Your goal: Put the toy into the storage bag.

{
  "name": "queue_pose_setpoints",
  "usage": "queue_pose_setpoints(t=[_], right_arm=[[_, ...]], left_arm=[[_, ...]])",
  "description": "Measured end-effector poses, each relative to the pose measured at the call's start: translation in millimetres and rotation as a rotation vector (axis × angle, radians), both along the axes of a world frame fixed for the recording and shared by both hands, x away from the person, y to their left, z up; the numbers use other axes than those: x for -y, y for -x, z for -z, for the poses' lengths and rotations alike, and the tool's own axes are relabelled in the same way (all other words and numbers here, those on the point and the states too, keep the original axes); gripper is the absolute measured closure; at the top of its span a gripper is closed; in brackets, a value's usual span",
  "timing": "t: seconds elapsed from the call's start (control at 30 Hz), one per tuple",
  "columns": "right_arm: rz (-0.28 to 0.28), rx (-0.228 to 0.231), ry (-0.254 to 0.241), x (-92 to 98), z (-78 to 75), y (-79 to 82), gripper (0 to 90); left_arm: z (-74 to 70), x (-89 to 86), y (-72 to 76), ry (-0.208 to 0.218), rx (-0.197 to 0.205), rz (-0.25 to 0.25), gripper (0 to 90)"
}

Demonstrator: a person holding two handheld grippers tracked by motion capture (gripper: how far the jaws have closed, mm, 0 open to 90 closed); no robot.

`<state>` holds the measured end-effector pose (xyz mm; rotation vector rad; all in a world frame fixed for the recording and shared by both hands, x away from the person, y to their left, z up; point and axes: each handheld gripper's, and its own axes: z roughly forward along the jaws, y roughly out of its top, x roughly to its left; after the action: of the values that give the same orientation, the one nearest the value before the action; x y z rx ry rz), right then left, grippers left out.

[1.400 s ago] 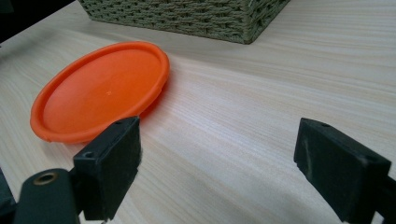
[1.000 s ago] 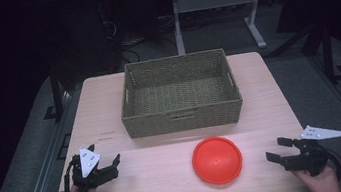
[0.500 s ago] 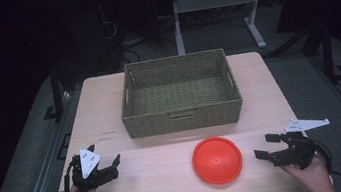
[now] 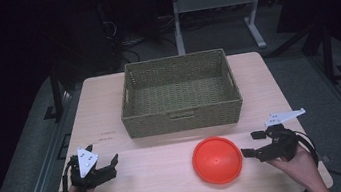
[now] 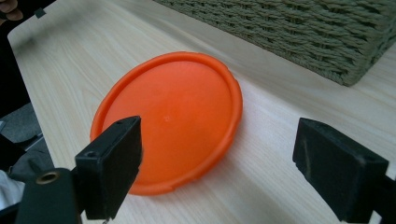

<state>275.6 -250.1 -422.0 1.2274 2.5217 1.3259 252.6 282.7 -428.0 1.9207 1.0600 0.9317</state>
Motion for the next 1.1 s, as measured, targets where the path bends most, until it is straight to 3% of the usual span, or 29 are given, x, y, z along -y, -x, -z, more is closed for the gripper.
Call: queue_pose_setpoints(t=[0.37, 0.53, 0.87, 0.97, 1.1], right_arm=[[-0.064, -0.063, 0.016, -20.5, -4.6, -16.1, 17.0], [-0.086, -0.074, 0.084, -38.5, 0.2, -22.7, 20.5], [-0.065, -0.117, 0.084, -35.5, 25.7, -27.4, 30.3], [-0.063, -0.124, 0.096, -35.3, 28.2, -27.6, 33.0], [-0.054, -0.130, 0.074, -34.5, 30.1, -30.6, 37.4]], left_arm=[[0.3, -0.7, -1.3, -0.007, 0.003, -0.008, 12.8], [0.1, -1.1, -1.0, 0.000, -0.006, -0.008, 12.8], [1.1, 3.3, -2.4, -0.014, -0.006, 0.010, 12.8], [1.0, 4.1, -1.9, -0.018, -0.007, 0.014, 12.8], [1.0, 2.4, -2.1, -0.013, -0.006, 0.005, 12.8]])
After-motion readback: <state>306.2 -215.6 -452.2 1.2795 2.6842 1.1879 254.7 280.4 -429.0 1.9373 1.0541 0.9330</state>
